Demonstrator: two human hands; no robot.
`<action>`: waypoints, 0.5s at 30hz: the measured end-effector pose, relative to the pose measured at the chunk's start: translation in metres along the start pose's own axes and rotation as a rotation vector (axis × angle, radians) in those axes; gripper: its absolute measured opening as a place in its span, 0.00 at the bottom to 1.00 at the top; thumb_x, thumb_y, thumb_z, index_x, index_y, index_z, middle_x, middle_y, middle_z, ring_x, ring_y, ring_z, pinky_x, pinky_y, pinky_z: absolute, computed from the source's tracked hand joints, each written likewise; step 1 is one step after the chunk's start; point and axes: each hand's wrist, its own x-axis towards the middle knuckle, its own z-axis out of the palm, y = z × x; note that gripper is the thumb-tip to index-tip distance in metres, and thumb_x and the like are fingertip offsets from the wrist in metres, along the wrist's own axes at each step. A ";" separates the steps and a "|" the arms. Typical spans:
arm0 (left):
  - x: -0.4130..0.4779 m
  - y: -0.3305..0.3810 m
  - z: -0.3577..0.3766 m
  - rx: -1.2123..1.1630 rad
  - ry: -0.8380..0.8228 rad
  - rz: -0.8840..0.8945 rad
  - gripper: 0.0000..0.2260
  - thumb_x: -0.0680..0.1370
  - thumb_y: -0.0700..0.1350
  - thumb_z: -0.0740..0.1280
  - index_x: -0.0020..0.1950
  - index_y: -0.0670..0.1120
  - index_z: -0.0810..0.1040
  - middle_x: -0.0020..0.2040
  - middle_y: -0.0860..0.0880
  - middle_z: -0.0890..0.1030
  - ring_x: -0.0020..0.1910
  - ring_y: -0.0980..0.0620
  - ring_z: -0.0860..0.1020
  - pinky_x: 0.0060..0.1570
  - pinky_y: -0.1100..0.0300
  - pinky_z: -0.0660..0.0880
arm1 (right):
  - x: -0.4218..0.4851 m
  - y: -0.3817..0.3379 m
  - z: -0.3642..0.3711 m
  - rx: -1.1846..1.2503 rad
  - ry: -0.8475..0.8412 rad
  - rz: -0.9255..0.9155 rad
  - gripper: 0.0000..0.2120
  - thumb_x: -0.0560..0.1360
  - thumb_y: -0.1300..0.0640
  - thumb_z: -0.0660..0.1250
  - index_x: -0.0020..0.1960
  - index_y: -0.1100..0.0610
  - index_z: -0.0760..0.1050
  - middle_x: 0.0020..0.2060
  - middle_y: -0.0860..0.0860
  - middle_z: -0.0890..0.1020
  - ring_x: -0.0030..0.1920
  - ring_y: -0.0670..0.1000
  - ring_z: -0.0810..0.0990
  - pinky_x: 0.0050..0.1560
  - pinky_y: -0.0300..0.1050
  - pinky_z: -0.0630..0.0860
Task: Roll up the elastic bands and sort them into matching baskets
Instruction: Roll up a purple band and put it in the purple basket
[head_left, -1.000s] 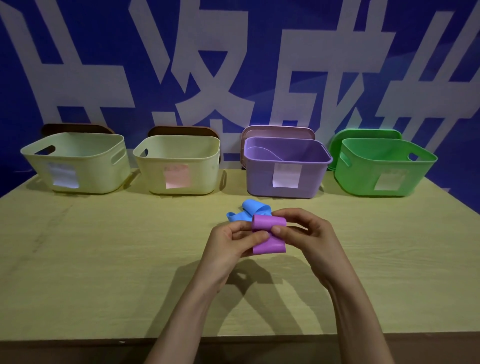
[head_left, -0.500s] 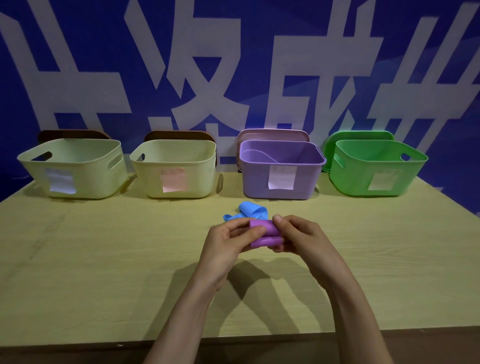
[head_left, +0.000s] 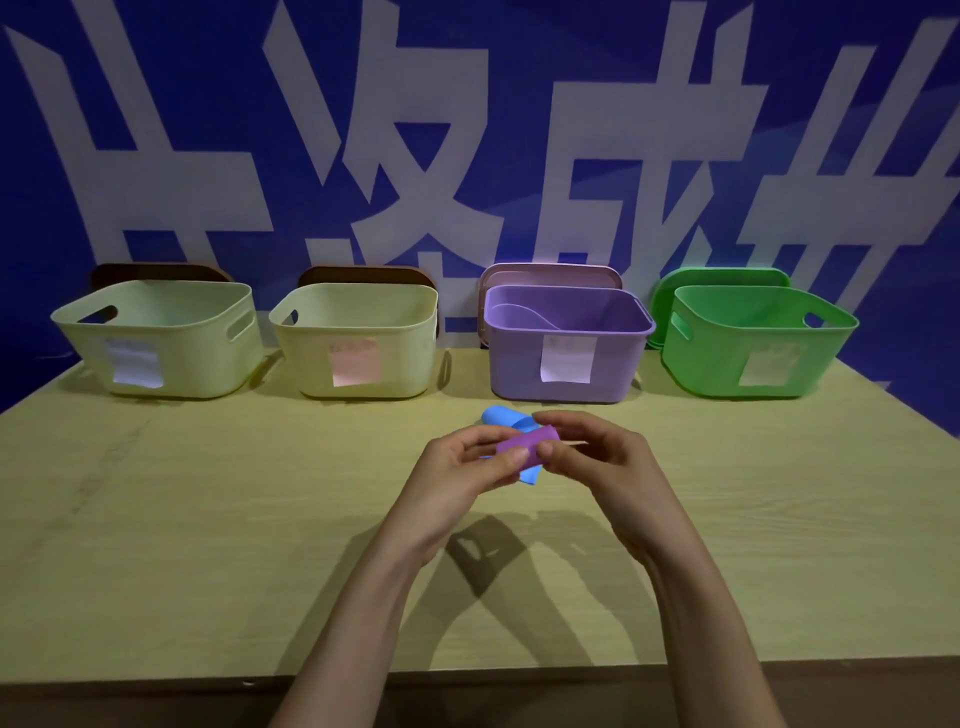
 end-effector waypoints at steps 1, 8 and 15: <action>0.000 0.002 -0.001 0.045 -0.022 0.016 0.08 0.75 0.38 0.69 0.54 0.44 0.81 0.52 0.43 0.84 0.49 0.52 0.82 0.52 0.63 0.77 | 0.001 -0.002 0.001 -0.016 0.012 -0.023 0.14 0.71 0.65 0.72 0.53 0.51 0.81 0.47 0.50 0.85 0.46 0.52 0.82 0.52 0.47 0.78; 0.015 0.006 0.002 0.045 0.088 0.090 0.09 0.74 0.39 0.71 0.54 0.46 0.80 0.49 0.48 0.83 0.50 0.49 0.82 0.56 0.55 0.76 | 0.019 -0.004 0.009 0.156 0.146 0.006 0.16 0.67 0.64 0.75 0.54 0.59 0.79 0.45 0.50 0.85 0.46 0.47 0.84 0.50 0.39 0.77; 0.052 -0.012 -0.001 -0.051 0.197 0.054 0.12 0.71 0.39 0.73 0.53 0.42 0.80 0.51 0.42 0.83 0.50 0.45 0.82 0.58 0.51 0.76 | 0.063 0.015 0.009 0.242 0.073 0.116 0.07 0.68 0.64 0.73 0.46 0.57 0.84 0.44 0.56 0.85 0.49 0.51 0.83 0.60 0.50 0.75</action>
